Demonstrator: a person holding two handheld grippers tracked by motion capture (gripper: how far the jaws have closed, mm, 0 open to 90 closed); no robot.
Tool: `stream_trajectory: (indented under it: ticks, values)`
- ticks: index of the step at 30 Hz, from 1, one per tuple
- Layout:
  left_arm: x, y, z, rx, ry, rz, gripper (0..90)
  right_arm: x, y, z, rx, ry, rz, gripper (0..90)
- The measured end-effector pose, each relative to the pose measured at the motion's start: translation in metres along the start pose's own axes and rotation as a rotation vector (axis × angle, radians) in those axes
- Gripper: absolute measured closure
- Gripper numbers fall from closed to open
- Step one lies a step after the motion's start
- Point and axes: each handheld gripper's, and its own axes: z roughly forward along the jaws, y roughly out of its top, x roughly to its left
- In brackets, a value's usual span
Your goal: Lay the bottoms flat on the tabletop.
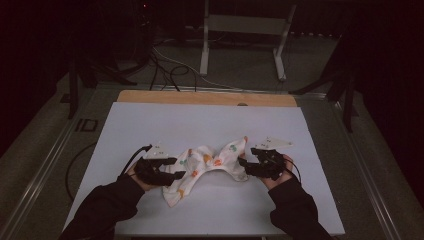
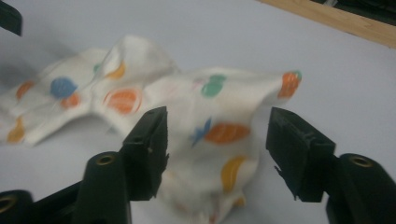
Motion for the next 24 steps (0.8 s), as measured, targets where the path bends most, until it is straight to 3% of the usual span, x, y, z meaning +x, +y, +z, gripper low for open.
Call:
stream_trajectory:
  ticks: [4, 7, 10, 15, 17, 18, 20, 22, 23, 24]
  values:
    - [0.009, 0.019, 0.016, -0.004, 0.006, 0.002, 37.5, -0.006, 0.005, 0.019, 0.017, -0.017, 0.015, 36.5]
    - [0.016, 0.029, 0.03, -0.001, -0.005, -0.019, 34.0, -0.01, 0.002, 0.032, 0.042, -0.033, 0.025, 36.1]
    - [0.022, 0.033, 0.044, 0.005, -0.012, -0.035, 31.9, -0.009, -0.004, 0.042, 0.065, -0.019, 0.031, 37.5]
    - [0.031, 0.034, 0.069, 0.058, -0.038, -0.07, 33.8, -0.011, -0.011, 0.047, 0.085, 0.018, 0.044, 53.4]
    - [0.031, 0.034, 0.069, 0.058, -0.038, -0.07, 36.2, -0.011, -0.012, 0.048, 0.091, 0.018, 0.039, 53.4]
    - [0.035, 0.033, 0.076, 0.065, -0.048, -0.094, 43.2, -0.01, -0.011, 0.047, 0.1, 0.019, 0.026, 65.7]
    - [0.037, 0.032, 0.079, 0.062, -0.056, -0.107, 53.6, -0.008, -0.01, 0.047, 0.106, 0.015, 0.021, 73.3]
    - [0.037, 0.032, 0.079, 0.067, -0.047, -0.102, 65.4, -0.008, -0.01, 0.048, 0.113, 0.018, 0.018, 78.2]
    - [0.037, 0.032, 0.079, 0.067, -0.047, -0.102, 65.4, -0.008, -0.01, 0.047, 0.117, 0.023, 0.01, 78.2]
    - [0.036, 0.03, 0.081, 0.087, -0.06, -0.074, 75.1, -0.006, -0.011, 0.047, 0.124, 0.022, -0.001, 86.5]
